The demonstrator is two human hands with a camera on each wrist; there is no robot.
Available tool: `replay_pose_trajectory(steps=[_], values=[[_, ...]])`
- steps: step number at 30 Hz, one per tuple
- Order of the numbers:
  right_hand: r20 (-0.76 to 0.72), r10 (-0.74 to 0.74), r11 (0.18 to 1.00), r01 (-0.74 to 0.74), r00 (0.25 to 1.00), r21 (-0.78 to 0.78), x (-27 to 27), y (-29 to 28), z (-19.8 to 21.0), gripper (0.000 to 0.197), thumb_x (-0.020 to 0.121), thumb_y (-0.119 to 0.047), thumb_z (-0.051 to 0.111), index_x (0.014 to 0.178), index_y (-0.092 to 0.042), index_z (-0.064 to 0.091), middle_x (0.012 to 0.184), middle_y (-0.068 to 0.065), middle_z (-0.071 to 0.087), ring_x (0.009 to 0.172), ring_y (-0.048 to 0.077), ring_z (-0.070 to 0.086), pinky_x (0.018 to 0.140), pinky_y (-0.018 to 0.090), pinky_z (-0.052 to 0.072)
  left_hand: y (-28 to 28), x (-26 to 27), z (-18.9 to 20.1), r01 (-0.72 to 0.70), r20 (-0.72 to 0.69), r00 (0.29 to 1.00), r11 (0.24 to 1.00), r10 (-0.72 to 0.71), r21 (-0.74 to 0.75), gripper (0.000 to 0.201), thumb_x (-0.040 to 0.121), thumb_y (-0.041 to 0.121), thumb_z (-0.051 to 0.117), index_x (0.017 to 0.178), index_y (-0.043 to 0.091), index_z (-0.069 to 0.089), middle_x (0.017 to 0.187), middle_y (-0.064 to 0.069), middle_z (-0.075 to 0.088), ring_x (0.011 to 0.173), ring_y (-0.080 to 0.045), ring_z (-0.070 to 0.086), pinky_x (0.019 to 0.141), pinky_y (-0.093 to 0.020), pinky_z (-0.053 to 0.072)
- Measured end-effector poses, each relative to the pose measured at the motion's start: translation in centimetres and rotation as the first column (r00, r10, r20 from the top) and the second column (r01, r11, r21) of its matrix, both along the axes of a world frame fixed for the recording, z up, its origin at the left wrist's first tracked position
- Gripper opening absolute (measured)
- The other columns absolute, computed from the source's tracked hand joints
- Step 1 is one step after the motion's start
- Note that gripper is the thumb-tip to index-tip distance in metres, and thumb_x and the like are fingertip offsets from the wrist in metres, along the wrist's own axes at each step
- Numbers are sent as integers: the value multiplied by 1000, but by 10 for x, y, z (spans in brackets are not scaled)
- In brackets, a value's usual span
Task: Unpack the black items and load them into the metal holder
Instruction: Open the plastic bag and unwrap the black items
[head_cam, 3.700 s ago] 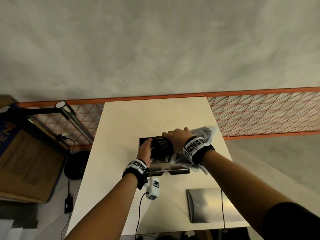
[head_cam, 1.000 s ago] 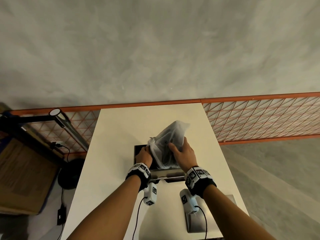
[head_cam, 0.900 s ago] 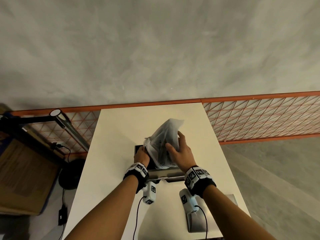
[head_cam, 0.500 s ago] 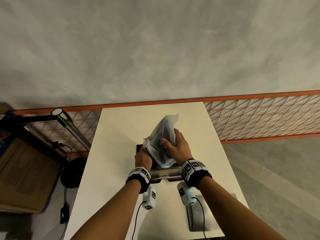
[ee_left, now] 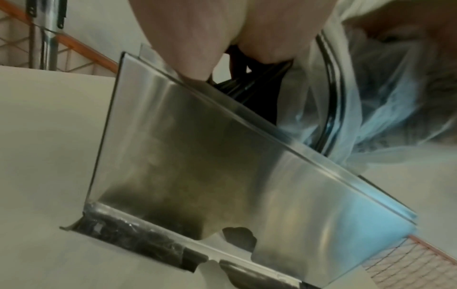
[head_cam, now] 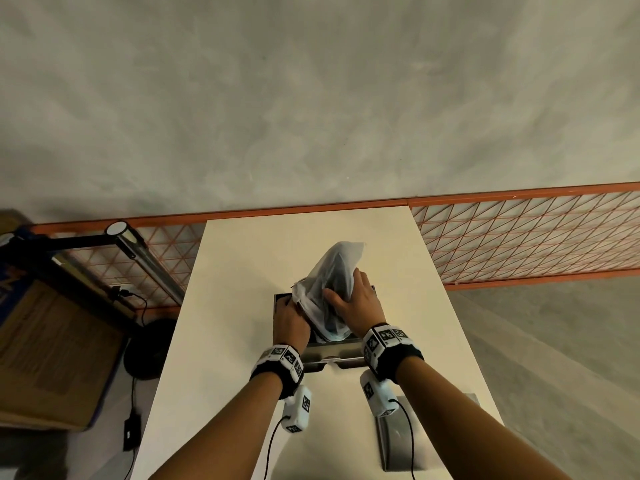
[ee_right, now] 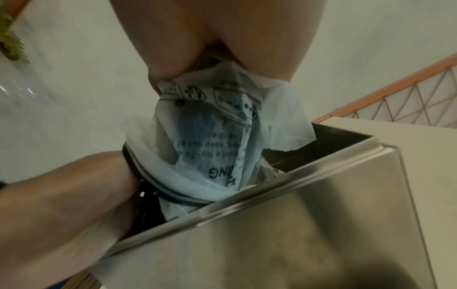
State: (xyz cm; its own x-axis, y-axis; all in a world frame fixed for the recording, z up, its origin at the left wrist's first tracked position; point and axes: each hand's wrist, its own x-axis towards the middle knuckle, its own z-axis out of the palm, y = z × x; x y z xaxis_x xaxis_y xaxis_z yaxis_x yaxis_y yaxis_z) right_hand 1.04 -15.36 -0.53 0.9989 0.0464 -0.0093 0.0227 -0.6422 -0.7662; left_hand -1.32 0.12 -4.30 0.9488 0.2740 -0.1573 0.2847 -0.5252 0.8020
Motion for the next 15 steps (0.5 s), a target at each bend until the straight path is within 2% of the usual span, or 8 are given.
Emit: replay_pose_trajectory(steps=[2,3,6,8,10,13,15], values=[[-26,18,1000,-18,999,-15,2,-3,4,47,88,-45,65,119,-15,48,119,8,52,103,29,52,80,30,36,5,-3,-2,59,44,997,997,-57,-41,34,106,18,49,138,10,57,128,-12,61,117,-31,59,94,-29,43],[-29,30,999,-31,999,-20,3,-3,6,45,88,-43,65,119,-14,49,117,8,53,102,30,53,80,30,36,9,-4,-1,92,49,995,993,-88,-80,35,106,15,47,140,13,54,130,-8,61,120,-29,58,96,-29,43],[16,56,998,-56,998,-10,6,-1,8,38,85,-35,69,112,-13,54,106,8,56,93,31,57,75,28,36,23,-8,-5,271,25,963,951,-270,-147,65,93,3,52,154,20,37,144,-1,52,133,-21,50,111,-32,40],[48,75,997,-75,996,-11,8,1,9,37,84,-32,71,111,-12,56,104,8,56,91,29,57,73,26,35,27,-9,-7,367,24,929,917,-368,-157,87,83,11,61,159,27,23,153,3,42,140,-14,43,116,-28,35],[66,111,994,-110,992,-17,11,4,12,39,83,-30,72,115,-12,58,111,7,56,95,27,57,76,25,35,26,-9,-7,418,67,908,902,-413,-106,97,78,20,69,160,32,19,160,8,32,144,-7,35,118,-24,31],[117,199,980,-199,973,-10,14,8,12,48,82,-32,72,124,-15,58,125,5,55,108,27,56,86,31,43,22,-13,-5,394,104,915,919,-391,-12,96,78,17,76,159,25,26,153,15,27,138,-8,36,114,-21,33],[147,234,972,-235,961,-17,13,10,11,53,80,-36,70,128,-18,56,131,4,53,114,28,53,95,41,46,21,-14,-5,367,116,923,930,-367,21,92,80,7,76,158,19,28,145,16,24,133,-7,36,109,-9,28]])
